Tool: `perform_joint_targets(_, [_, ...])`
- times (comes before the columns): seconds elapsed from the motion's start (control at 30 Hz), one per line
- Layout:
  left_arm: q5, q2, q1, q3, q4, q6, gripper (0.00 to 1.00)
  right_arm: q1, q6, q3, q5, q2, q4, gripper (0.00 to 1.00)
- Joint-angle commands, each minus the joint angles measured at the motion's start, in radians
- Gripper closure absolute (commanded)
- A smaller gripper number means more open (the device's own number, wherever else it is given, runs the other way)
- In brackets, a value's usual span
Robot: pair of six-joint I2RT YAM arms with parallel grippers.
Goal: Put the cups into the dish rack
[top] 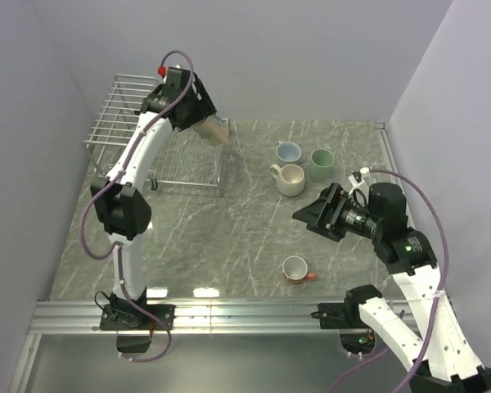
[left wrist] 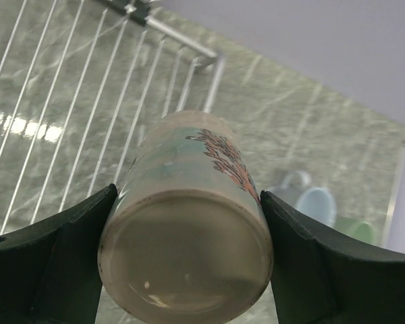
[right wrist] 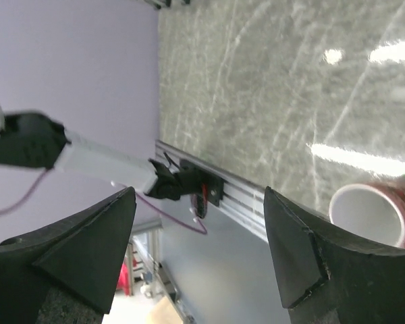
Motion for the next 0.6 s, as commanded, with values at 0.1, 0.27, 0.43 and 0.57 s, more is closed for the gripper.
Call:
perform_joint_targets(0.1, [-0.080, 0.084, 0.018, 0.204, 0.046, 0.011, 1.00, -0.028, -0.224, 0.200, 0.107, 0.054, -0.232, 0.17])
perform_joint_targets(0.27, [-0.051, 0.174, 0.064, 0.213, 0.095, -0.004, 1.00, -0.029, -0.228, 0.216, 0.138, 0.169, -0.156, 0.19])
perform_joint_targets(0.43, [0.007, 0.269, 0.095, 0.238, 0.138, 0.046, 1.00, -0.034, -0.203, 0.232, 0.160, 0.277, -0.117, 0.20])
perform_joint_targets(0.57, [0.010, 0.292, 0.099, 0.238, 0.195, 0.126, 1.00, -0.034, -0.189, 0.254, 0.169, 0.348, -0.093, 0.21])
